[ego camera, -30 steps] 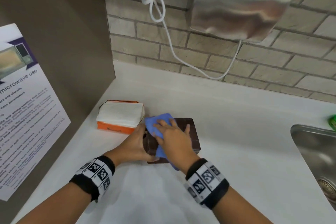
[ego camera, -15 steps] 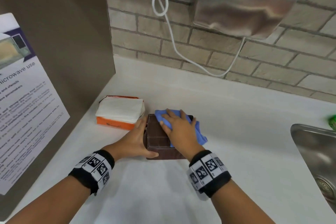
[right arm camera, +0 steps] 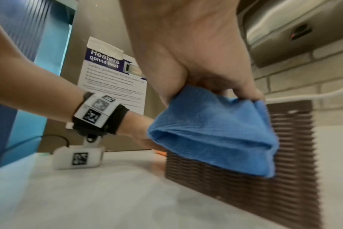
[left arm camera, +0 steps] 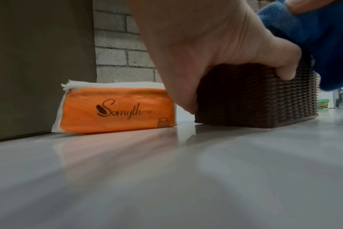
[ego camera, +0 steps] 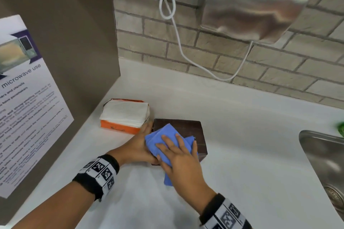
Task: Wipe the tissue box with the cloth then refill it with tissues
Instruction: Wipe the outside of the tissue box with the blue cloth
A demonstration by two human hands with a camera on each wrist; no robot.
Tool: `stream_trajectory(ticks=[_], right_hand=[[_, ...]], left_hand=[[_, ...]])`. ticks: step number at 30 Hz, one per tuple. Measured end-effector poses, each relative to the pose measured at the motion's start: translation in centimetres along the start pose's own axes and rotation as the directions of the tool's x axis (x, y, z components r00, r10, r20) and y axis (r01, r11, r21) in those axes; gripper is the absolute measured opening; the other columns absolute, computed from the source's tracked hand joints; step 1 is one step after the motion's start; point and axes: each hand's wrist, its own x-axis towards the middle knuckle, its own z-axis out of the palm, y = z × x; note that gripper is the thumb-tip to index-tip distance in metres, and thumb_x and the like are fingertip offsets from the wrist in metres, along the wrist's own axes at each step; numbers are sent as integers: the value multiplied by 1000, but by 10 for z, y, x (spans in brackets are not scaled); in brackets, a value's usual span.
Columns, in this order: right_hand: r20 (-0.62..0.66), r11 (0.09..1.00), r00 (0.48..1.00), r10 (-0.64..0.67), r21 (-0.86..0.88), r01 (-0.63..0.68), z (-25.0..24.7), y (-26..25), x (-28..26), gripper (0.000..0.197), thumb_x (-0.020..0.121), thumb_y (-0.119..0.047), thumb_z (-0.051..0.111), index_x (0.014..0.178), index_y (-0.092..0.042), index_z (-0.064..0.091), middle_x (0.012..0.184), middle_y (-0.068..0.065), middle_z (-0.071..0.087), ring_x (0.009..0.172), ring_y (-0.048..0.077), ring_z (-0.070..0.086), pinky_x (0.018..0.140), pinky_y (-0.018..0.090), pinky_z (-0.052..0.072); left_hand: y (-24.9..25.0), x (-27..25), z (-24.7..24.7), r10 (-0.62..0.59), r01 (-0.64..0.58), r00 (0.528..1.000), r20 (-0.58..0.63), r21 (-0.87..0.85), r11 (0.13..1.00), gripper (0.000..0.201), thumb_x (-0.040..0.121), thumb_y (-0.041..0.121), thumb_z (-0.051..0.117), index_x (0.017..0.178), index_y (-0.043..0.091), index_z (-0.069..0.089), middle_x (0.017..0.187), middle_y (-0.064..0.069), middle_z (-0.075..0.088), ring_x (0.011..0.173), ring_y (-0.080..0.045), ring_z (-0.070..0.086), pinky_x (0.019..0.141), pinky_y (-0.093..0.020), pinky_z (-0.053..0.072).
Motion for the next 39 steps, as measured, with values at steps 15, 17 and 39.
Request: stream_trajectory(ticks=[15,17,39], right_hand=[[-60,978,977,207,41,-205,1,-24,31,46,83,-56,32,119,-48,59,133,-12,59,124,43,51,104,59,19],[-11,987,987,162,15,-162,0,-29,43,46,90,-51,31,136,-51,37,152,-12,34,142,42,22,111,63,4],[172,83,748,640,953,-291,-30,195,0,34,96,-41,46,115,-18,63,109,12,68,94,31,65,78,40,54]], left_hand=[[7,1,8,83,-83,996,-27,16,996,99,66,21,85,141,42,23,143,9,41,138,-10,39,114,-22,33],[5,1,9,104,-103,994,-44,7,995,106,64,33,88,147,29,22,148,5,38,141,-11,37,114,-15,28],[14,4,2,-51,50,998,25,15,999,132,60,28,93,155,37,1,155,20,13,139,4,22,106,-5,24]])
